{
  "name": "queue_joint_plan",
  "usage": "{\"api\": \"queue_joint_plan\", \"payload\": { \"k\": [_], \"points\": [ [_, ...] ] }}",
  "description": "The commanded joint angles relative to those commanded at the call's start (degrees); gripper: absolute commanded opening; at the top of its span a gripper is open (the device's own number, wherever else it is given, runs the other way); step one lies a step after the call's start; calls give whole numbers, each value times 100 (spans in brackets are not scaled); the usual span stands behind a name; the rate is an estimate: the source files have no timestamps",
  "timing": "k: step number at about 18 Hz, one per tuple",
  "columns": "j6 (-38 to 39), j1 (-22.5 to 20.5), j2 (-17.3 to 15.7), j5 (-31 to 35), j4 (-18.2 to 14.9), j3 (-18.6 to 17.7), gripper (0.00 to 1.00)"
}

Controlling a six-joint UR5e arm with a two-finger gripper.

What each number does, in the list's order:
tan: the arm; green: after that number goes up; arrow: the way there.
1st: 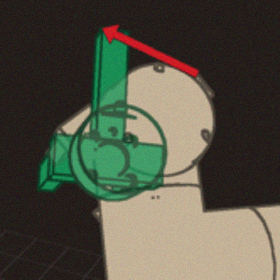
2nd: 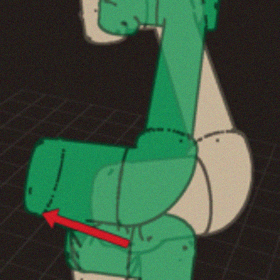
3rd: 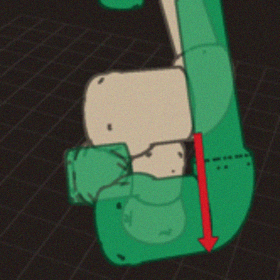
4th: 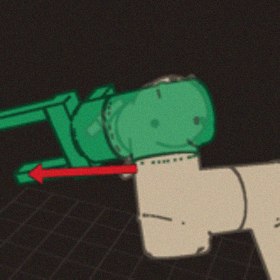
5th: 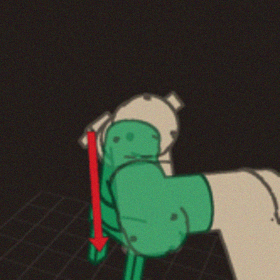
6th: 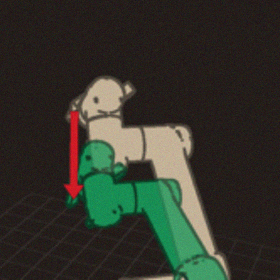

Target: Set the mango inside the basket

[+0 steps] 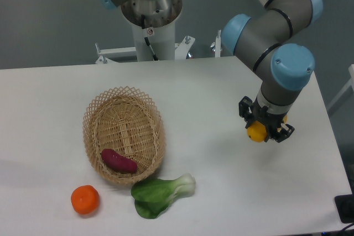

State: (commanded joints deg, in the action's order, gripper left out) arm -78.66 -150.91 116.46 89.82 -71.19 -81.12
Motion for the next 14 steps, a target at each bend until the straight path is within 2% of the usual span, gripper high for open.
{"api": "queue_joint_plan", "payload": {
  "k": [11,14],
  "points": [
    [0,9,-9,-35,0,-26,60],
    [61,18,-61,-79,61,-140,60]
  ]
}}
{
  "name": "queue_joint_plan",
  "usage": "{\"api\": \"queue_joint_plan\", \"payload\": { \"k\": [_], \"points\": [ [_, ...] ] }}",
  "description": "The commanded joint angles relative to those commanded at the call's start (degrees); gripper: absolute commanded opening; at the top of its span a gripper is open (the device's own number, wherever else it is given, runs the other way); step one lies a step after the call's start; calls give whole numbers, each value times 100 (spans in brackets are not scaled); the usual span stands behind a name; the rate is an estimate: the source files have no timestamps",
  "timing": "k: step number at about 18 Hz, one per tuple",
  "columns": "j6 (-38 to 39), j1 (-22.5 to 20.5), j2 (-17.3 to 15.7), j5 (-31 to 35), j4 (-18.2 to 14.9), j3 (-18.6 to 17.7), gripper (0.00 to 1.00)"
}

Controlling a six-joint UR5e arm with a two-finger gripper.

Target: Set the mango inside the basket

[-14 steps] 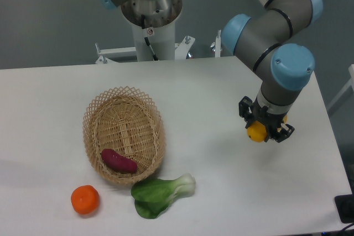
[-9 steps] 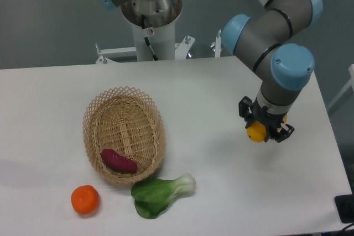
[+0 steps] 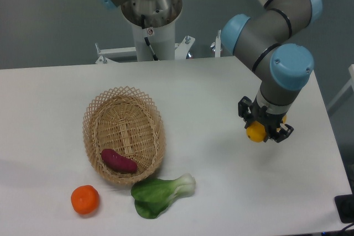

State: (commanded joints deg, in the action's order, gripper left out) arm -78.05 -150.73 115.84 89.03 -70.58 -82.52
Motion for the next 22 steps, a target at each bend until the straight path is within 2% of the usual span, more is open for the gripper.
{"api": "queue_joint_plan", "payload": {
  "k": [4,8,11,14,18,20,22],
  "points": [
    [9,62,-106,-9,361,-264,60],
    [123,88,-123,-132,352,-264,60],
    [535,342,-150,-202,317,-299,60],
    [1001,772,-176,-211,317,-334,60],
    [1748,1624,-281,-263,317,-422,60],
    [1863,1976,-360,-264,361,-649,60],
    [1855,2144,-597,-255,501,-1044,60]
  ]
}}
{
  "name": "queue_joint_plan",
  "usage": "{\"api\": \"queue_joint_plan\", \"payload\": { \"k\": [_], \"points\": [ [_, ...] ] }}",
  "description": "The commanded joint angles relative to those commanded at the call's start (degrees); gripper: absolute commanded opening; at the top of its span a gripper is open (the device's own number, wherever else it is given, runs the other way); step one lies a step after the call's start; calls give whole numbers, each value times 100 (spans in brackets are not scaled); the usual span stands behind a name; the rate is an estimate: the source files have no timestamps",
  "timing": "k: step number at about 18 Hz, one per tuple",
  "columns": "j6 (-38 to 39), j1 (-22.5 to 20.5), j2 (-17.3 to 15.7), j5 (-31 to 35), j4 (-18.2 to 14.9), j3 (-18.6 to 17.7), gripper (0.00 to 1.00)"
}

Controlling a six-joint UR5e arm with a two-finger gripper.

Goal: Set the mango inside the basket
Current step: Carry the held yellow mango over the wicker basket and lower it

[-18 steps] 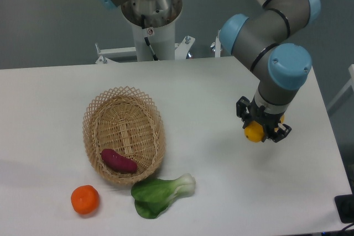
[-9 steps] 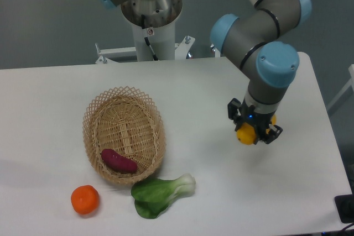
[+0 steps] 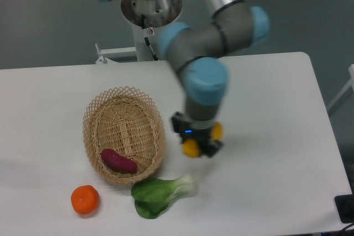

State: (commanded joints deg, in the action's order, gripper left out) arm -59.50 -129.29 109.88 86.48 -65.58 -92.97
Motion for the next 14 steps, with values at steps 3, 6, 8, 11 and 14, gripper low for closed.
{"api": "queue_joint_plan", "payload": {
  "k": [3,6,8,11,14],
  "points": [
    [-35,359,-247,9,211,-484,60],
    [-9,756,-256,35,466,-643,60],
    [-18,923,-230,35,519,-670,60],
    [105,1116,-125,70,520,-696,60],
    [228,1178,-151,88,537,-924,60]
  ]
}}
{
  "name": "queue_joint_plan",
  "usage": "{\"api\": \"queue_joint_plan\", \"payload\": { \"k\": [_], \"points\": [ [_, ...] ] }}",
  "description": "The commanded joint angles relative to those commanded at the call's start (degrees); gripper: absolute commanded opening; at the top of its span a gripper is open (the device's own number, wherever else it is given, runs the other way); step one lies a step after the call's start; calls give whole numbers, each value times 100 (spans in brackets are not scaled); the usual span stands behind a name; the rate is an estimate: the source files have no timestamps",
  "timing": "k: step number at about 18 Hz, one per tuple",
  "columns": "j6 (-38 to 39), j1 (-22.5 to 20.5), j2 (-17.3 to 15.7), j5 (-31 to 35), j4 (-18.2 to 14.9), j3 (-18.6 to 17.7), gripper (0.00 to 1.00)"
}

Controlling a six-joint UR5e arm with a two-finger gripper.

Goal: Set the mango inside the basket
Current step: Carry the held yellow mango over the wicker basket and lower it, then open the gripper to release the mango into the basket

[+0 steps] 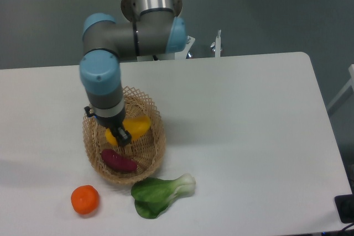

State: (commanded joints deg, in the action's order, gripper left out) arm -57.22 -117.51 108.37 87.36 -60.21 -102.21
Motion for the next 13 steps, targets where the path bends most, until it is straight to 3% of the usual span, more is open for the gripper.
{"api": "queue_joint_plan", "payload": {
  "k": [7,9,11,13],
  "points": [
    [88,0,35,114,18,-176,61],
    [105,0,52,123,26,-203,72],
    [114,9,53,106,79,-203,100],
    [123,0,9,35,70,-281,100]
  ]
}}
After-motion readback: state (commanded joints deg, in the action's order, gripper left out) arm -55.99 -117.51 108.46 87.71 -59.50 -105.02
